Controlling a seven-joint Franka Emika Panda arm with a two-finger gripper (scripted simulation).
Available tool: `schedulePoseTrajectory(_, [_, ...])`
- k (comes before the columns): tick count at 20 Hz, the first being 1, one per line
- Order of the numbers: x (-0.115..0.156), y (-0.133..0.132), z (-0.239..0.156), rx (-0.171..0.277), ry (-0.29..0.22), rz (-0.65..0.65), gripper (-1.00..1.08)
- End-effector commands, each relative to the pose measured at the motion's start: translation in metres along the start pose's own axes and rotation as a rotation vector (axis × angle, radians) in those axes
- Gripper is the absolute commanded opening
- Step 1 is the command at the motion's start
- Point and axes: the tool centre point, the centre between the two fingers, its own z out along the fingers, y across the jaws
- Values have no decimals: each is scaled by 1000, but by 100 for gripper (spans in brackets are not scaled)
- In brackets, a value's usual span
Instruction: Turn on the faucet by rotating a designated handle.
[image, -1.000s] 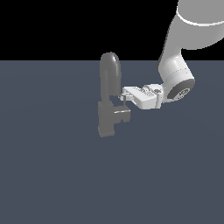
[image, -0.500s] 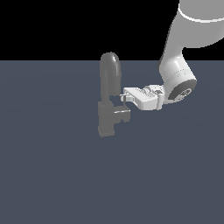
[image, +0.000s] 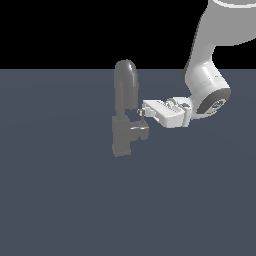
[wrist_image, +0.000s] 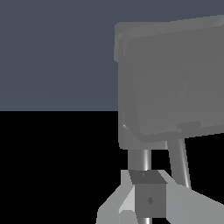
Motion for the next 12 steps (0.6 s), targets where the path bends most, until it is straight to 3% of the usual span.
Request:
schedulePoseTrajectory(1, [-3, 10, 0, -7, -6, 4, -100])
schedulePoseTrajectory(5, [-6, 20, 0, -7, -6, 4, -100])
schedulePoseTrajectory(7, [-8, 13, 0, -2, 1, -7, -100])
schedulePoseTrajectory(12, [1, 30, 0, -3, -1, -4, -100])
